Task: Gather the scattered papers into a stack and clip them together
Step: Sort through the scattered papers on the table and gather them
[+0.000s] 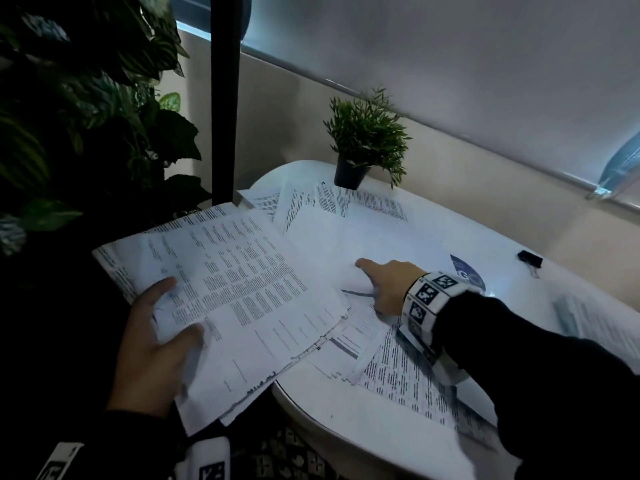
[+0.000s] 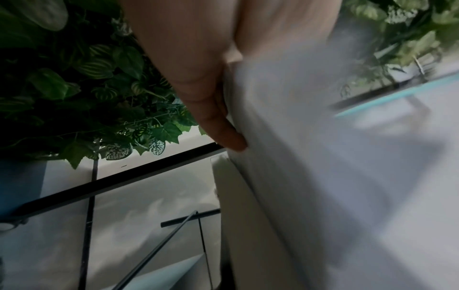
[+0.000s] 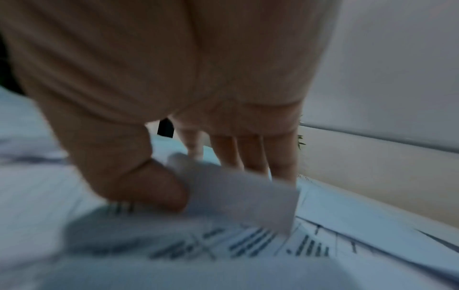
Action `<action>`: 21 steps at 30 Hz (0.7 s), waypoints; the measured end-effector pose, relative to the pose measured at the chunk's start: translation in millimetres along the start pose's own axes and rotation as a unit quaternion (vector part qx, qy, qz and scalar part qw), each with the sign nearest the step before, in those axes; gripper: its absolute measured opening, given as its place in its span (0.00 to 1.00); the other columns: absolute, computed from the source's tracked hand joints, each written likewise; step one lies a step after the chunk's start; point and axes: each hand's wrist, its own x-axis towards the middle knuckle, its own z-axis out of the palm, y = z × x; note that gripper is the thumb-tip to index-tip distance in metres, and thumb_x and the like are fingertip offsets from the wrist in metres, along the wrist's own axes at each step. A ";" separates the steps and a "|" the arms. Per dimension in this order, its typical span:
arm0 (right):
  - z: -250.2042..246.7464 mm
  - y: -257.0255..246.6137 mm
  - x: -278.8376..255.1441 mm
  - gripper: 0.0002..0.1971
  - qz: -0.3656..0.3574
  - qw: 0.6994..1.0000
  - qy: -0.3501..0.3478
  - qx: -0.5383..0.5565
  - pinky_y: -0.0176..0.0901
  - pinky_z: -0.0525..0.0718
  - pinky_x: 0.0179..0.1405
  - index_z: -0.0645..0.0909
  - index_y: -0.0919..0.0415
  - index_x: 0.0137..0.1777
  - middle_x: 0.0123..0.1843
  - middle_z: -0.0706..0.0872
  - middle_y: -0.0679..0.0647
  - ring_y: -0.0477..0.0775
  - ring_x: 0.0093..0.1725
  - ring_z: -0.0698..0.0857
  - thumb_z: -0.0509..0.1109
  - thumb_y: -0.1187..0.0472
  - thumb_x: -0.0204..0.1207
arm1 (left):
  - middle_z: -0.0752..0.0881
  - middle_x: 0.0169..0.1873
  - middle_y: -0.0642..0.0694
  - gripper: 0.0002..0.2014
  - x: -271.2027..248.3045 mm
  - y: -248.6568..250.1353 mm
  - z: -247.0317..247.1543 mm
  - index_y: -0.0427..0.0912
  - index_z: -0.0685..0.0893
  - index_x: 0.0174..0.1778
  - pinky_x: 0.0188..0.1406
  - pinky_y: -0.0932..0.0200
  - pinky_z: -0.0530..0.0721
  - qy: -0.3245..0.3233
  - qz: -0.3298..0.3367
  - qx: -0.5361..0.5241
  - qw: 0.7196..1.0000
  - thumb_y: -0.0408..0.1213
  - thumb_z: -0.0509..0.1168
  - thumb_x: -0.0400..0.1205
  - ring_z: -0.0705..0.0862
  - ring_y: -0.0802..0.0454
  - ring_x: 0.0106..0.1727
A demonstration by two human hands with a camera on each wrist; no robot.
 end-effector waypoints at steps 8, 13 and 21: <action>-45.2 34.0 -17.9 0.17 0.099 0.857 0.414 0.292 0.43 0.75 0.43 0.75 0.55 0.65 0.51 0.85 0.64 0.61 0.49 0.83 0.60 0.64 0.77 | 0.84 0.44 0.55 0.24 1.2 -1.7 2.8 0.42 0.79 0.63 0.25 0.85 0.72 -0.031 -0.066 -0.049 0.996 0.13 0.58 0.79 0.81 0.78 0.29; -74.3 23.5 -42.1 0.27 -0.078 0.662 0.449 0.595 0.35 0.75 0.23 0.62 0.47 0.64 0.39 0.78 0.49 0.40 0.24 0.77 0.61 0.72 0.69 | 0.86 0.53 0.47 0.16 0.7 0.3 4.9 0.40 0.82 0.58 0.30 0.82 0.79 -0.042 -0.110 -0.100 0.988 0.19 0.55 0.83 0.85 0.71 0.33; 12.8 -43.6 -33.2 0.21 -0.178 0.884 0.038 0.430 0.38 0.66 0.19 0.64 0.49 0.63 0.19 0.67 0.46 0.46 0.16 0.65 0.59 0.71 0.75 | 0.83 0.62 0.42 0.34 13.1 2.2 13.5 0.38 0.80 0.65 0.50 0.62 0.84 -0.009 -0.131 -0.094 0.987 0.61 0.71 0.71 0.80 0.46 0.55</action>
